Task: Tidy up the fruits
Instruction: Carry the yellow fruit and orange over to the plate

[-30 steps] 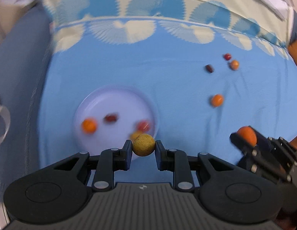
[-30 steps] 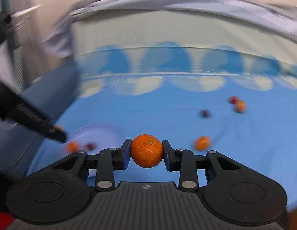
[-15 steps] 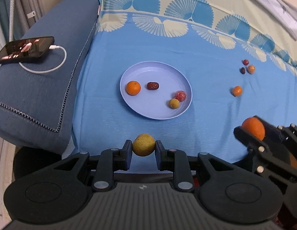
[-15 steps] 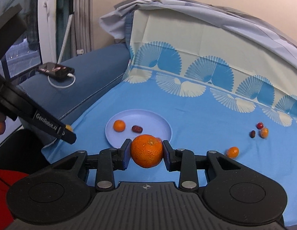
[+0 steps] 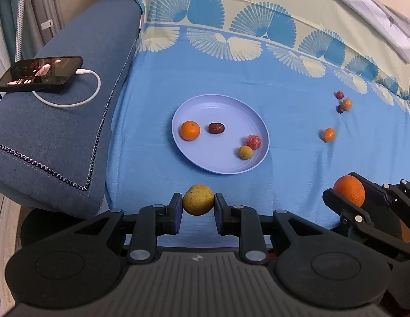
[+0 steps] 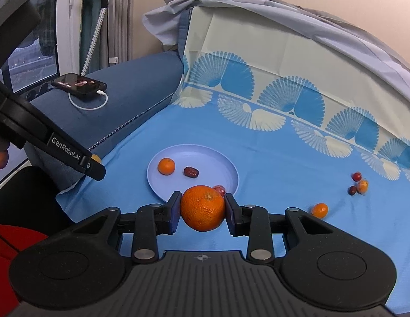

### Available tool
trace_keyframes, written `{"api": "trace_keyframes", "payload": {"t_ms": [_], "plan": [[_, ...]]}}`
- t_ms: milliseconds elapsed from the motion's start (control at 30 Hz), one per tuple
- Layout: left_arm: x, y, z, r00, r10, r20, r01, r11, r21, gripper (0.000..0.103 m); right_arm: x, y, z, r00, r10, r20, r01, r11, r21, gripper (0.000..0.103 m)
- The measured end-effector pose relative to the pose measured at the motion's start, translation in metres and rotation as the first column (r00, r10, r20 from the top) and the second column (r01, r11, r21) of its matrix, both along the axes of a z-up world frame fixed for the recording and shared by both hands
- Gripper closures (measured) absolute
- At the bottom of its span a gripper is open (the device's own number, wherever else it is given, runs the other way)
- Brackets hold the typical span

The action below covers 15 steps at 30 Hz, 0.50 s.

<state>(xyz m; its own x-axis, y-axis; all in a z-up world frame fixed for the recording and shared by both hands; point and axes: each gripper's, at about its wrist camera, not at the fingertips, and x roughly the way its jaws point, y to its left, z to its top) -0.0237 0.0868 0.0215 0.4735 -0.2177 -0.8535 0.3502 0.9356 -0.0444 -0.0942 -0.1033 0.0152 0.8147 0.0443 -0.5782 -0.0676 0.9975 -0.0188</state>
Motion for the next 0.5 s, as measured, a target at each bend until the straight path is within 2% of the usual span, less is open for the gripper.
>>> {"api": "trace_keyframes", "payload": {"t_ms": [500], "plan": [[0.023, -0.002, -0.007, 1.000, 0.003, -0.009, -0.003, 1.000, 0.018, 0.075, 0.015, -0.005, -0.010, 0.999, 0.011, -0.050, -0.010, 1.000, 0.009, 0.067]]}}
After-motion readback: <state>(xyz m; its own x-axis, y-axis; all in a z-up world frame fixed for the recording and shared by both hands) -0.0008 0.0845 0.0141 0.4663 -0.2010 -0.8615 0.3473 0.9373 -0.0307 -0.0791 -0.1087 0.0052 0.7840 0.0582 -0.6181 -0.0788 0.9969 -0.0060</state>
